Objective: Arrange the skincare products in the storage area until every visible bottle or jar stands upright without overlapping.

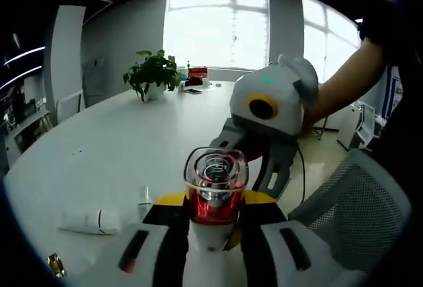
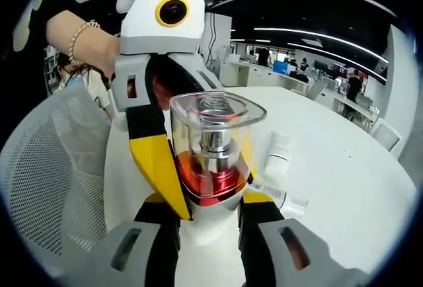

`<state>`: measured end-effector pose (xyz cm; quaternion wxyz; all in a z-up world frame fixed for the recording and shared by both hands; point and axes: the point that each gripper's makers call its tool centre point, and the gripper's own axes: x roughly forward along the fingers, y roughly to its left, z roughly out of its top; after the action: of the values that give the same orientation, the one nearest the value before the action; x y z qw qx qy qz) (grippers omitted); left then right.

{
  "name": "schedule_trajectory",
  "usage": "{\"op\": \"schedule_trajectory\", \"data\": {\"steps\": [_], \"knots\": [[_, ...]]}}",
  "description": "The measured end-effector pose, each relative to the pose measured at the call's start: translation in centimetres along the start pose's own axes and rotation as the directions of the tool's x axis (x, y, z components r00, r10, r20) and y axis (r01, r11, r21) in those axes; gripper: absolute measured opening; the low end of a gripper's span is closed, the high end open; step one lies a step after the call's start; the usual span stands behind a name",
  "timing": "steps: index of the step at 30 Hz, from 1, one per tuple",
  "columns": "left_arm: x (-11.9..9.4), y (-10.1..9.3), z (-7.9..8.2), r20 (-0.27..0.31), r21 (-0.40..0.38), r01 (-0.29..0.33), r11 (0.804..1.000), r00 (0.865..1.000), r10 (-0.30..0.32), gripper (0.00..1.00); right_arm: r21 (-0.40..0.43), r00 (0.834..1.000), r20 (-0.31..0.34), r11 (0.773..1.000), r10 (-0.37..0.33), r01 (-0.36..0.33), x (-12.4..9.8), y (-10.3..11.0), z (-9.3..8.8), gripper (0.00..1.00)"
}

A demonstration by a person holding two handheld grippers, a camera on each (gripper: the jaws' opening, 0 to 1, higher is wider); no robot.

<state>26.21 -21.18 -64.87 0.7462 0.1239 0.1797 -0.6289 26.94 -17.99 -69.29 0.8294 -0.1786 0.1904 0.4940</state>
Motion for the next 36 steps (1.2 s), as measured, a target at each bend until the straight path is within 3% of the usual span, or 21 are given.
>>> {"op": "schedule_trajectory", "data": {"steps": [7,16,27,29,30,33,36], "knots": [[1.2,1.8,0.7,0.001,0.008,-0.003,1.000,1.000,0.003,0.24,-0.003,1.000,-0.009,1.000,-0.002,0.002,0.1,-2.3,-0.3,0.33],[1.8,2.9,1.0,0.014,0.005,-0.014,1.000,1.000,0.013,0.24,-0.006,1.000,-0.010,1.000,0.000,0.000,0.1,-3.7,-0.4,0.33],[1.8,2.9,1.0,0.011,-0.009,-0.021,1.000,1.000,0.021,0.26,0.011,1.000,-0.025,1.000,-0.003,0.003,-0.1,-3.1,0.0,0.34],[1.8,2.7,0.9,0.000,-0.020,-0.024,1.000,1.000,0.024,0.26,0.031,1.000,-0.025,1.000,-0.003,0.004,-0.2,-2.8,0.2,0.38],[1.7,2.7,-0.1,-0.043,-0.016,-0.031,0.999,0.999,0.030,0.25,0.037,1.000,-0.024,0.999,-0.001,0.002,-0.2,-2.7,0.2,0.40],[1.4,2.7,-0.6,-0.056,-0.042,-0.034,0.999,0.998,0.032,0.28,0.059,0.999,-0.044,0.998,-0.007,0.010,-0.3,-2.3,-0.1,0.48],[0.8,2.5,-0.2,-0.038,-0.068,-0.046,0.997,0.998,0.043,0.35,0.054,0.998,-0.061,0.998,-0.014,0.018,-0.5,-1.9,-0.5,0.51]]}}
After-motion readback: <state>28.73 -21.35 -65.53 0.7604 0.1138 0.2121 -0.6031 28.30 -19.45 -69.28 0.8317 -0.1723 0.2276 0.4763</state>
